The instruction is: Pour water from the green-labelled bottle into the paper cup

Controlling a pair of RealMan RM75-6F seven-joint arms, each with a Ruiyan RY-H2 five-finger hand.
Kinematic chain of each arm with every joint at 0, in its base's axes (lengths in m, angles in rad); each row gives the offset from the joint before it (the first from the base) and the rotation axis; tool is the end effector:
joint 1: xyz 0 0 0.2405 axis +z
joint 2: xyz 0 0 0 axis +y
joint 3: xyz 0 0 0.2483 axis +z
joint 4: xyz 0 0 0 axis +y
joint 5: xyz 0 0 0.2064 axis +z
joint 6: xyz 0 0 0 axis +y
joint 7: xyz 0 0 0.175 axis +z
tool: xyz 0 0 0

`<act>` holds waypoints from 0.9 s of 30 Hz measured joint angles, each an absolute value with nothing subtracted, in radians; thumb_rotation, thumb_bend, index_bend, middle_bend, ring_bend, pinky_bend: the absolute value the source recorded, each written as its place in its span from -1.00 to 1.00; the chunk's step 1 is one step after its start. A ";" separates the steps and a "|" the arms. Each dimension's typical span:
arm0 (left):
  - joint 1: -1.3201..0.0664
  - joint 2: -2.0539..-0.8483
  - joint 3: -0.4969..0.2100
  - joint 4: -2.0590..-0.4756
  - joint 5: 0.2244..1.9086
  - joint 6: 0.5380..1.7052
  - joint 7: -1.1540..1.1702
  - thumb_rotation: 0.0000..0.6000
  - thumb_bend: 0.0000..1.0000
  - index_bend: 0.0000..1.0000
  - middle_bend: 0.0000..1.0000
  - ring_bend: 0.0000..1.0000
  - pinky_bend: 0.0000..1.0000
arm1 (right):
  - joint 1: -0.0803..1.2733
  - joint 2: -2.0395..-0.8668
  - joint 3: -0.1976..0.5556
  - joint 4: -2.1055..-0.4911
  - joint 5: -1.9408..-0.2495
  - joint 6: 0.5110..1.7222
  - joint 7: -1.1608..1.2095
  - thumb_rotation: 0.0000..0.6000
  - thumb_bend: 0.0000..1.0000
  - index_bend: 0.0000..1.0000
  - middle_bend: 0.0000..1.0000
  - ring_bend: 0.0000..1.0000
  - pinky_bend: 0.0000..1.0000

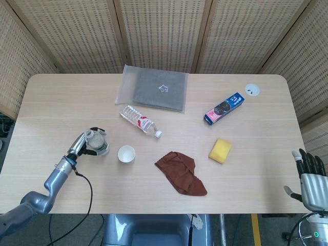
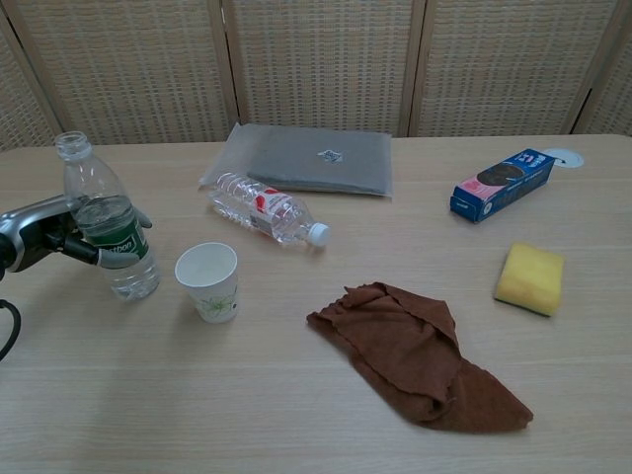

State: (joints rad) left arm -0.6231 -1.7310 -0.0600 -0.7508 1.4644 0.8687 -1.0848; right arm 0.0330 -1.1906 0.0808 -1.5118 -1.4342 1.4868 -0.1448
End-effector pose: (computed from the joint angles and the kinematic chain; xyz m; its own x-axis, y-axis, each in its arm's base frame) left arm -0.2836 0.3824 -0.0346 -0.3204 0.4163 0.8509 0.9442 0.0682 0.3221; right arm -0.3342 -0.2010 0.1563 0.5408 -0.0049 0.8412 -0.8357 0.1111 0.5379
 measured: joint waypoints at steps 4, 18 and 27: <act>-0.624 -1.729 -0.060 -0.752 1.468 0.873 -1.124 1.00 -0.13 0.02 -0.29 -0.61 -0.54 | 0.034 -1.192 0.080 -1.511 -1.434 1.485 -0.147 1.00 -1.00 -1.00 -1.00 -1.00 -1.00; -0.616 -1.737 -0.084 -0.735 1.457 0.923 -1.172 1.00 0.14 0.23 -0.11 -0.39 -0.28 | 0.036 -1.193 0.079 -1.511 -1.432 1.483 -0.149 1.00 -1.00 -1.00 -1.00 -1.00 -1.00; -0.619 -1.657 -0.062 -0.754 1.496 0.958 -1.111 1.00 0.15 0.23 -0.11 -0.39 -0.24 | 0.034 -1.192 0.076 -1.515 -1.437 1.489 -0.152 1.00 -1.00 -1.00 -1.00 -1.00 -1.00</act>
State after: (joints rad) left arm -0.6190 -1.6570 -0.0616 -0.7539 1.4960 0.9578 -1.1114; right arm 0.0340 -1.1919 0.0764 -1.5150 -1.4374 1.4891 -0.1520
